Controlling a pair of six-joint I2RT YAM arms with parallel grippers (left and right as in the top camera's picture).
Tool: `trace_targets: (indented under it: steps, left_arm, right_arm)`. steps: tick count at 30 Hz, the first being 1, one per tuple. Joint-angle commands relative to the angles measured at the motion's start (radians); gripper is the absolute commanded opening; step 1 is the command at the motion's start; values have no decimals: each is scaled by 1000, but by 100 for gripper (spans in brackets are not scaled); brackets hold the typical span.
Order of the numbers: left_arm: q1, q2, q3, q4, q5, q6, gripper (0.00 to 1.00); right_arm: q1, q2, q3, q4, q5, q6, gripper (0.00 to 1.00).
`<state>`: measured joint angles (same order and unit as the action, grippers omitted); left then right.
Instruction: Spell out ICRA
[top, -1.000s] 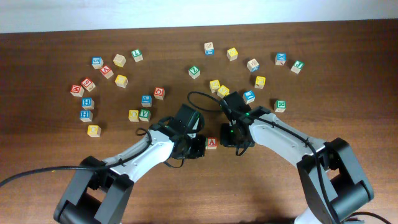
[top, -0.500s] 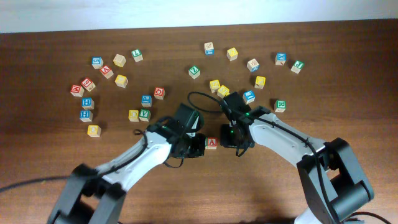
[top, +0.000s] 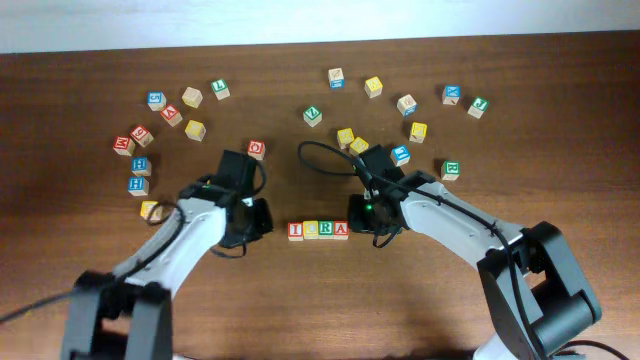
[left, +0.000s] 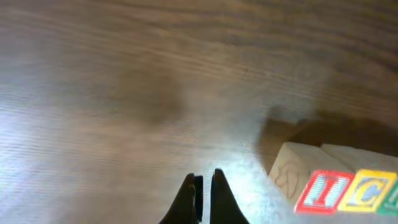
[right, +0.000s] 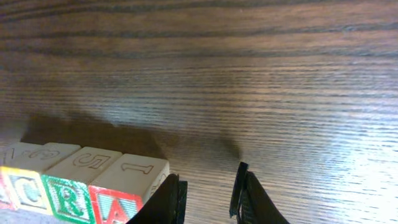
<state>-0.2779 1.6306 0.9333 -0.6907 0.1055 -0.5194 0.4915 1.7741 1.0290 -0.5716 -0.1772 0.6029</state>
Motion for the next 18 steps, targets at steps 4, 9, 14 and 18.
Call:
trace_targets:
  steps: [4,9,14,18]
  left_arm:
    - [-43,102,2,77,158,13,0]
    - [-86,103,2,81,172,13,0]
    - [-91,103,2,92,161,13,0]
    - [-90,103,3,94,134,13,0]
  right_arm:
    - [7,0,-3,6,-25,39,18]
    - [7,0,-3,8,-26,39,18]
    - [7,0,-3,7,-26,39,18]
    - [7,0,-3,1,-40,38,19]
